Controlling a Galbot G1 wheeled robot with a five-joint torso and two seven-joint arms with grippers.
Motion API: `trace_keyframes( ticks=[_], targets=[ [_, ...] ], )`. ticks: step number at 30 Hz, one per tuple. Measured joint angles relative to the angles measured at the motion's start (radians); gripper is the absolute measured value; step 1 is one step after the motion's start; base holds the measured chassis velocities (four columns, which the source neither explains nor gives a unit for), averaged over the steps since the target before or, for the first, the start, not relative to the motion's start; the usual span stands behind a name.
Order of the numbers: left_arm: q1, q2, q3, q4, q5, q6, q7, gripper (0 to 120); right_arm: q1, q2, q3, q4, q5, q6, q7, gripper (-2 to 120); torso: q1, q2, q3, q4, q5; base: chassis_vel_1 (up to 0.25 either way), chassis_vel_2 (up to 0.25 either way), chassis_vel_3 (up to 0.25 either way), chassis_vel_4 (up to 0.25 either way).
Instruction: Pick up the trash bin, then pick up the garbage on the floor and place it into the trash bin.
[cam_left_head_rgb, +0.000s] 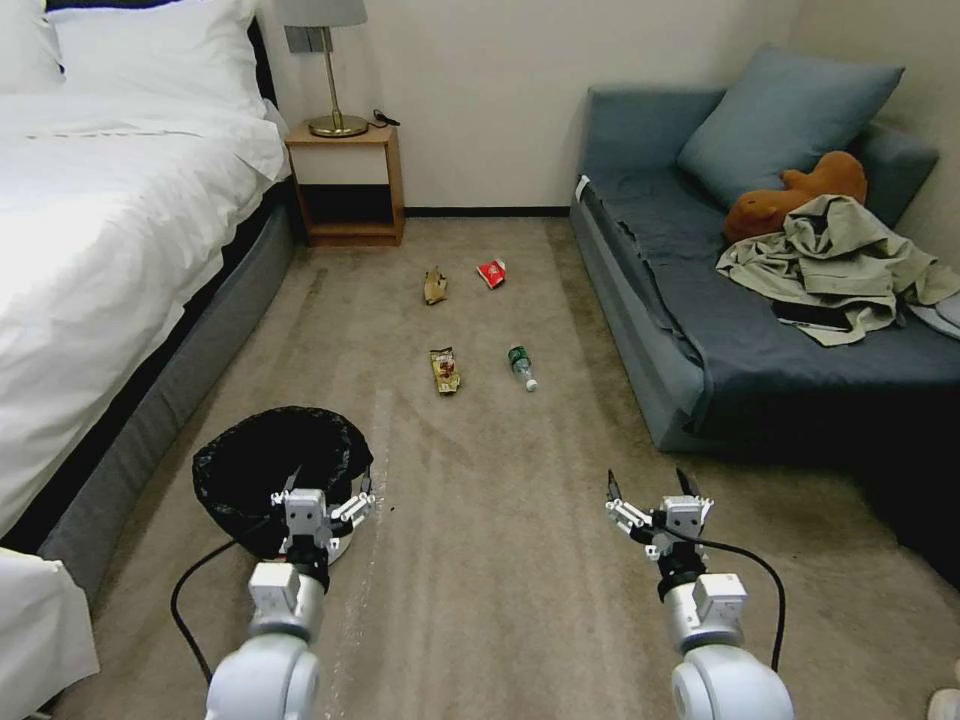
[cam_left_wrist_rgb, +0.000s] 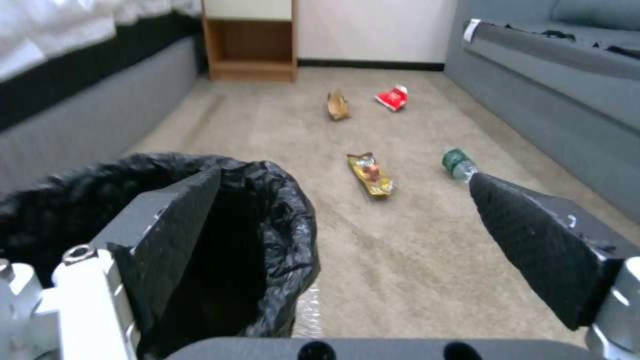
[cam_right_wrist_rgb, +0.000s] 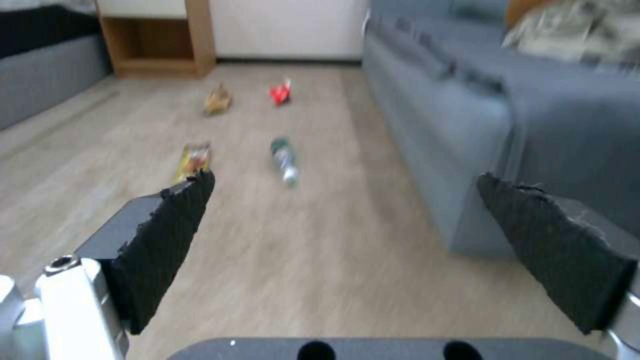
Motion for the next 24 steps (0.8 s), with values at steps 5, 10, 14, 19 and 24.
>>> trace_keyframes(
  ticks=[5,10,14,19,24],
  targets=[
    [-0.069,0.072,0.036,-0.001,-0.145,0.110,-0.048,100,-0.045,0.021,-0.027,0.046,0.051,-0.109,0.034,100,0.000,0.000,0.000,0.0000,0.0003,0.000,0.000,0.000,0.000],
    [-0.045,0.084,0.030,-0.033,-0.167,0.126,-0.053,100,-0.105,0.009,-0.024,0.105,0.096,-0.202,0.057,100,0.000,0.000,0.000,-0.0001,0.0003,0.000,0.000,0.000,0.000],
    [-0.020,0.111,-0.026,-0.066,-0.186,0.128,-0.049,100,-0.194,-0.034,0.009,0.197,0.147,-0.306,0.082,100,0.000,0.000,0.000,-0.0001,0.0004,0.000,0.000,0.000,0.000],
    [-0.011,0.127,-0.081,-0.074,-0.216,0.130,-0.049,100,-0.215,-0.064,0.025,0.214,0.151,-0.309,0.083,100,0.000,0.000,0.000,-0.0001,0.0007,0.000,0.000,0.000,0.000],
    [-0.009,0.143,-0.133,-0.078,-0.252,0.153,-0.068,100,-0.210,-0.068,0.020,0.196,0.146,-0.294,0.082,100,0.000,0.000,0.000,0.0001,0.0003,0.000,0.000,0.000,0.000]
  ],
)
